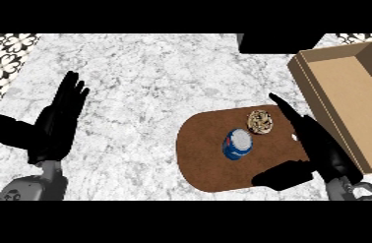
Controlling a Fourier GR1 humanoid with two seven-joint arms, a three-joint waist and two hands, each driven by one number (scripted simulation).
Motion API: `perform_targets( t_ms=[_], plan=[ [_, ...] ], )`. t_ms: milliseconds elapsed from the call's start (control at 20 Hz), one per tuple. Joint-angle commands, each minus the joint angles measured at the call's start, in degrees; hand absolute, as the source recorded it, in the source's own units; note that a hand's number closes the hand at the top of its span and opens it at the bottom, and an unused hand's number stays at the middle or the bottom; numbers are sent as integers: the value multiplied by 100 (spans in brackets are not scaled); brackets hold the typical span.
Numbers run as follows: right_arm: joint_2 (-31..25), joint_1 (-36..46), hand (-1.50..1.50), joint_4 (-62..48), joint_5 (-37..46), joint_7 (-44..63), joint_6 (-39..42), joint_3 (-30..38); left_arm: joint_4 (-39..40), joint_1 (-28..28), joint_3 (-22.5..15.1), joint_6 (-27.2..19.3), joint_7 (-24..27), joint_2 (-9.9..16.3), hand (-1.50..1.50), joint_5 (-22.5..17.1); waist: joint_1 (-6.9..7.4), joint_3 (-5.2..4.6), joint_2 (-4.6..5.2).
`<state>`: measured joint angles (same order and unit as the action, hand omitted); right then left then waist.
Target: Pick the can from the cutting board and place it in the cardboard box
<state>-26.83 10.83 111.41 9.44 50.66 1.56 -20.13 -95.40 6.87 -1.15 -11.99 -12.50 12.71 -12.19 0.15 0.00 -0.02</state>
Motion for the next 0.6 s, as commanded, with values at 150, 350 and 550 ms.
perform_targets(
  t_ms=[150,350,550],
  plan=[
    [408,-89,-150,-791,275,-683,412,447,111,10,173,165,4,-115,0,100,-8,1,5],
    [1102,41,-150,-406,815,7,363,77,-171,-369,136,263,82,-257,0,202,2,0,-1],
    [1084,-212,-150,-413,845,-281,711,295,-230,-466,56,207,257,-479,0,379,-7,0,-2]
  ],
)
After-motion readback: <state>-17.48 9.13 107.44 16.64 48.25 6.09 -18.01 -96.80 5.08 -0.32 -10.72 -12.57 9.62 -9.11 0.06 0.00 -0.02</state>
